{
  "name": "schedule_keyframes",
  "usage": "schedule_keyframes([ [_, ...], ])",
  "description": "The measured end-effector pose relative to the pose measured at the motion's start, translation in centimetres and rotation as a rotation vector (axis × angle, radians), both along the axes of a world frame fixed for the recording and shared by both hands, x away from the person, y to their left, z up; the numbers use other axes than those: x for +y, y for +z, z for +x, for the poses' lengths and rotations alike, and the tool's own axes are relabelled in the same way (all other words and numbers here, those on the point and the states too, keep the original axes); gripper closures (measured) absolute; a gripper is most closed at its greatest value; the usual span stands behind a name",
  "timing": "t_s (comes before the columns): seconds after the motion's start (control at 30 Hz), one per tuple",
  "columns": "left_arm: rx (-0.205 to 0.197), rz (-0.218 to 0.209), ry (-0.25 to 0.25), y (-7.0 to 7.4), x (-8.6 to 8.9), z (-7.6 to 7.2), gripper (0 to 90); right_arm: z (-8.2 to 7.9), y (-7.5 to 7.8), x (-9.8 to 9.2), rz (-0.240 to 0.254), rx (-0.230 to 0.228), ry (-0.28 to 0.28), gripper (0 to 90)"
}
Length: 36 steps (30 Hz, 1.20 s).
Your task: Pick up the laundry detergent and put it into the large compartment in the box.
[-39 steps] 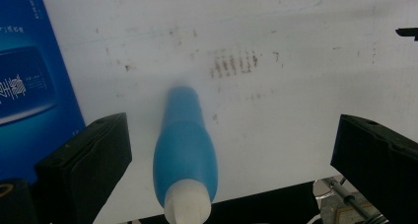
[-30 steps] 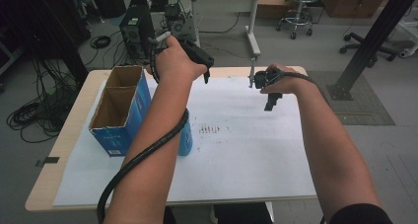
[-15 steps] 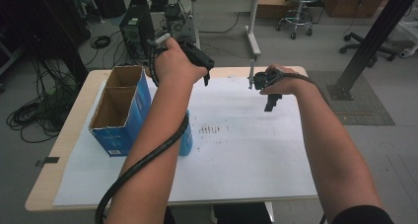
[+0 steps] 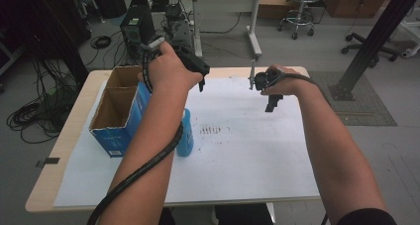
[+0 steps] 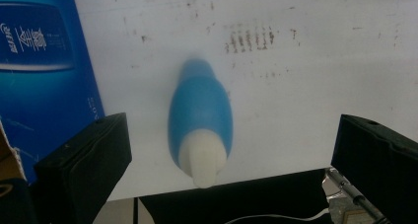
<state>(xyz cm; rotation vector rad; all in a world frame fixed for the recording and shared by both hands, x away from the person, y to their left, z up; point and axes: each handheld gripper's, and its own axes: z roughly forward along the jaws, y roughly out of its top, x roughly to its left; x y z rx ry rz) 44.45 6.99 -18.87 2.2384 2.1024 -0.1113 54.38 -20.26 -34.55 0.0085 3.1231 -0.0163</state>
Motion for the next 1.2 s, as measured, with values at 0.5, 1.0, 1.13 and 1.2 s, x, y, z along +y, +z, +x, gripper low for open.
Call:
schedule_keyframes([
  [0.5, 0.022, -0.022, 0.024, -2.2, 0.9, -1.4, 1.5, -0.4, 0.5, -0.1, 0.003, -0.008, 0.003, 6.0],
  [1.0, 0.030, -0.021, 0.023, -3.7, 0.8, -2.7, 1.3, -0.9, 0.0, 0.0, 0.010, -0.005, 0.009, 6.0],
  [1.13, 0.029, -0.015, 0.020, -4.2, 0.8, -2.9, 1.3, -1.0, 0.1, 0.2, 0.016, -0.009, 0.017, 6.1],
  [1.2, 0.031, -0.014, 0.024, -4.4, 0.8, -2.9, 1.2, -1.1, 0.1, 0.2, 0.018, -0.008, 0.019, 6.1],
])
